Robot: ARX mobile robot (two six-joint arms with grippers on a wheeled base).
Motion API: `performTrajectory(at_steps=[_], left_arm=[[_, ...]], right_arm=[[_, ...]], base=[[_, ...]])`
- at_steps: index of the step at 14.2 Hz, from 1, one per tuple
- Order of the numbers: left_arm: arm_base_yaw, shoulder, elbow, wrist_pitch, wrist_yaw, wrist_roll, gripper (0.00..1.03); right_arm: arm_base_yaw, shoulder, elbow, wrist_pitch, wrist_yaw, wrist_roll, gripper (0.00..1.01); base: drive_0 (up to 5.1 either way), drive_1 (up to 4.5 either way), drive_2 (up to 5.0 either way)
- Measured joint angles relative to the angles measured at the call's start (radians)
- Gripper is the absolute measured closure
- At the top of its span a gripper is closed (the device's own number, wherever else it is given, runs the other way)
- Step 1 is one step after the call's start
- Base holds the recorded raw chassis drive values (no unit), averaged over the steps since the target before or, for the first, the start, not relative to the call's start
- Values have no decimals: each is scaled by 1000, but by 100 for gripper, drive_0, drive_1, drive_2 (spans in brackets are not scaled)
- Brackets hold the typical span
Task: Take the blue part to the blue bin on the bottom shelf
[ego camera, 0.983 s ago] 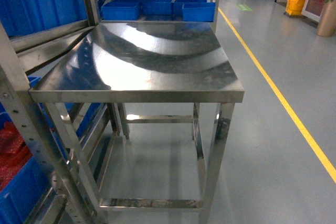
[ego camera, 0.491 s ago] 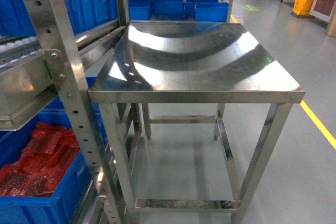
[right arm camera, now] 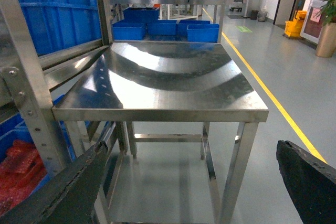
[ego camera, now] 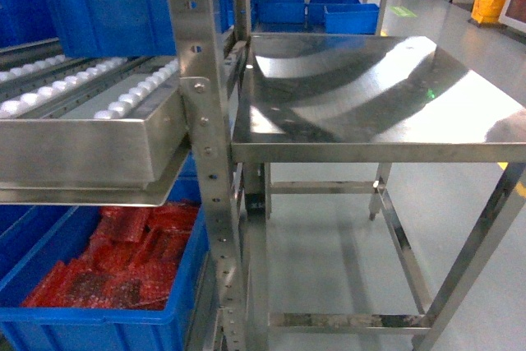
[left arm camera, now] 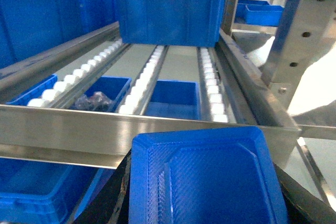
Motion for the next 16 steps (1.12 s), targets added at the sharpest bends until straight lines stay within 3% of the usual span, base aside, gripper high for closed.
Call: performTrajectory(at_steps=[16], left_arm=[[1,-1,0,0,0,0,58]], right_arm=[[0,0,0,-4,0,0,3]], base=[[-499,246,246]])
